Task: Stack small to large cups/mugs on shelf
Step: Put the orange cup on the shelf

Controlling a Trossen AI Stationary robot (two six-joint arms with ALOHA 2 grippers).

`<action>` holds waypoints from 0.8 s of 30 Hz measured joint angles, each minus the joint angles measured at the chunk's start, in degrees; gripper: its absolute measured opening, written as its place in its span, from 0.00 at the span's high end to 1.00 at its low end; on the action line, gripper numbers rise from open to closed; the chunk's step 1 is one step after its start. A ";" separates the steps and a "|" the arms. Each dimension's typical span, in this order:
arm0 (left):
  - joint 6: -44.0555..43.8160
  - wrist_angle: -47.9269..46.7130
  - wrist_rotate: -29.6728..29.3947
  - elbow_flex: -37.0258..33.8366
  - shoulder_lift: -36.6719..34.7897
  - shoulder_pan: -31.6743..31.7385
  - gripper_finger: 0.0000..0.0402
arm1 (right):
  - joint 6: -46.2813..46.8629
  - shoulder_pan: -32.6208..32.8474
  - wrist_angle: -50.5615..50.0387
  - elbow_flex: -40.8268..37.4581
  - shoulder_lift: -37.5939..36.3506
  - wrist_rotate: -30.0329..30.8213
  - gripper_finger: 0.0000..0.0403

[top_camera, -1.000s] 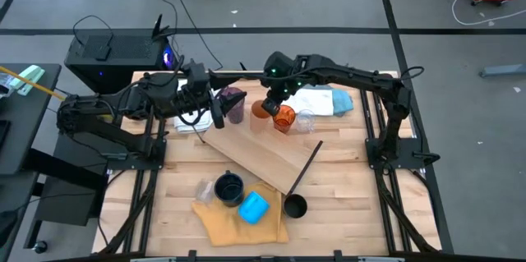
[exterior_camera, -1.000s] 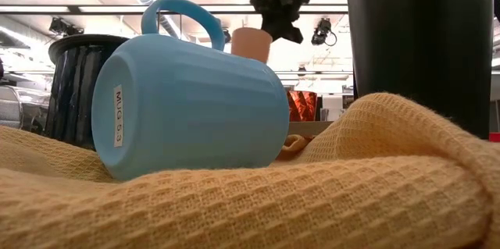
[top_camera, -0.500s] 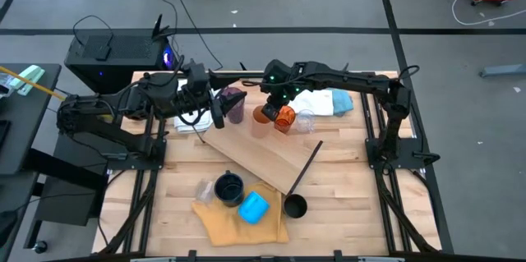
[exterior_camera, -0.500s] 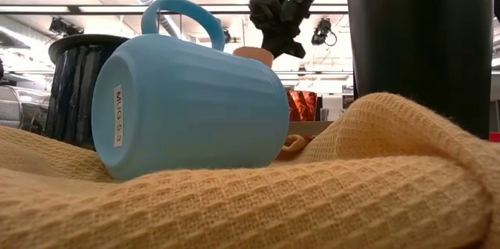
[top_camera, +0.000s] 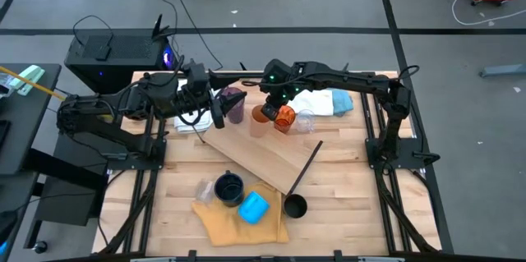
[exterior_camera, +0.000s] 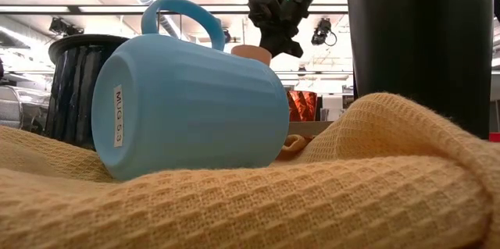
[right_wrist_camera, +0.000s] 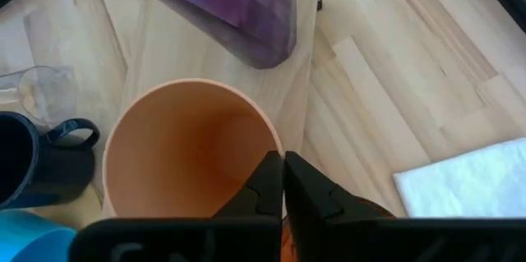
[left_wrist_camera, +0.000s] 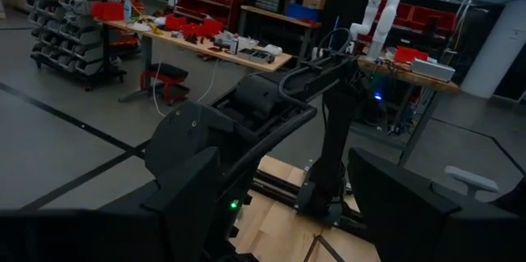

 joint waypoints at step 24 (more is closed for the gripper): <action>-0.06 -0.98 0.00 0.00 0.02 0.00 0.32 | 0.52 1.42 0.35 0.02 0.00 -2.24 0.84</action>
